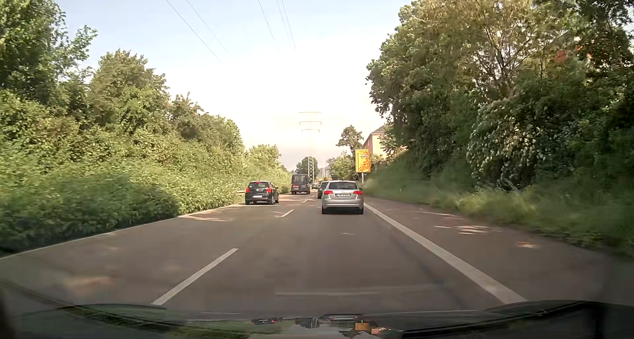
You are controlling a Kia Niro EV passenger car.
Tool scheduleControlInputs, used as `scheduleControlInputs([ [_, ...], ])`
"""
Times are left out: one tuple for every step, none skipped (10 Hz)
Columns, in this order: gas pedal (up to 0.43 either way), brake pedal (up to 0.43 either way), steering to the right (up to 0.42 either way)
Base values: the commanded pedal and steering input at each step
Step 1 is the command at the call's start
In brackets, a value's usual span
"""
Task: Follow the waypoints while adhering to traffic rules and regulations
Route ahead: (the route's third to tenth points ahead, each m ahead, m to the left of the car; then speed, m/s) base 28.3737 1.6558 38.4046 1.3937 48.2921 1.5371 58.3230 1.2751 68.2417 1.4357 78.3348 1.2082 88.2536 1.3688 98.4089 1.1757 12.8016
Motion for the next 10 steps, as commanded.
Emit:
scheduleControlInputs([
  [0.118,0.000,-0.001],
  [0.118,0.000,-0.001],
  [0.118,0.000,-0.001],
  [0.118,0.000,-0.001],
  [0.110,0.000,-0.001],
  [0.110,0.000,-0.001],
  [0.110,0.000,-0.001],
  [0.087,0.000,-0.001],
  [0.079,0.000,-0.001],
  [0.079,0.000,0.000],
])
